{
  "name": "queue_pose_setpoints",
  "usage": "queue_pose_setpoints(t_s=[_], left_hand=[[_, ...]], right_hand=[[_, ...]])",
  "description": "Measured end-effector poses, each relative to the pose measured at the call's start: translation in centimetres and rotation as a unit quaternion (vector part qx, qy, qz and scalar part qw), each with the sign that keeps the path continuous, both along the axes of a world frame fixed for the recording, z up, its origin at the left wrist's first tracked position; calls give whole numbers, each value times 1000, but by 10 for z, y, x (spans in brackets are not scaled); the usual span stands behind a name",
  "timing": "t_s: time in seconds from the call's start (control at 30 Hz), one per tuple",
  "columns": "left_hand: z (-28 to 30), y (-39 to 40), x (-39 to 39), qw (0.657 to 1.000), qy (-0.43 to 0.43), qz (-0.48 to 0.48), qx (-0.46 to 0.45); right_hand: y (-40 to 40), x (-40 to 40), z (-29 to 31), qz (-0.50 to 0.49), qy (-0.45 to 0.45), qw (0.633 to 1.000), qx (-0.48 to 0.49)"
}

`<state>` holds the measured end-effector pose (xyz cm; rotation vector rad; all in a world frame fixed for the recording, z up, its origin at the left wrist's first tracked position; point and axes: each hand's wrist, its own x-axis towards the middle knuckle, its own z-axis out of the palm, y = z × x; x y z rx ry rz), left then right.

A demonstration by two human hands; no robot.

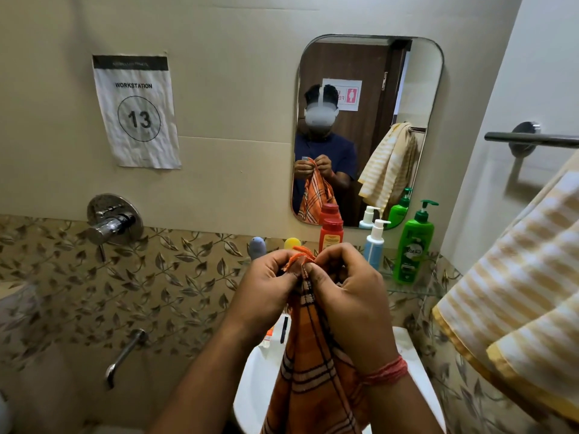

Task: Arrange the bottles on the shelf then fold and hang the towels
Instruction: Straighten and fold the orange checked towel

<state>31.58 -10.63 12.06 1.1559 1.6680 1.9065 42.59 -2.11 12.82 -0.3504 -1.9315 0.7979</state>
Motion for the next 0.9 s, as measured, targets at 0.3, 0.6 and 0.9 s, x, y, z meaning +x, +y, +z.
queue_pose_setpoints(t_s=[0.3,0.6,0.9], left_hand=[[-5,-5,0,996,-15,-83,38],[-10,-2,-4,998,-29,7,52],[9,-4,-42,951,-217,181,123]], right_hand=[[3,-6,-4,-31,29,999,-27],[8,-7,-14,56,-23,996,-70],[27,13,-57,309,-264,891,-201]])
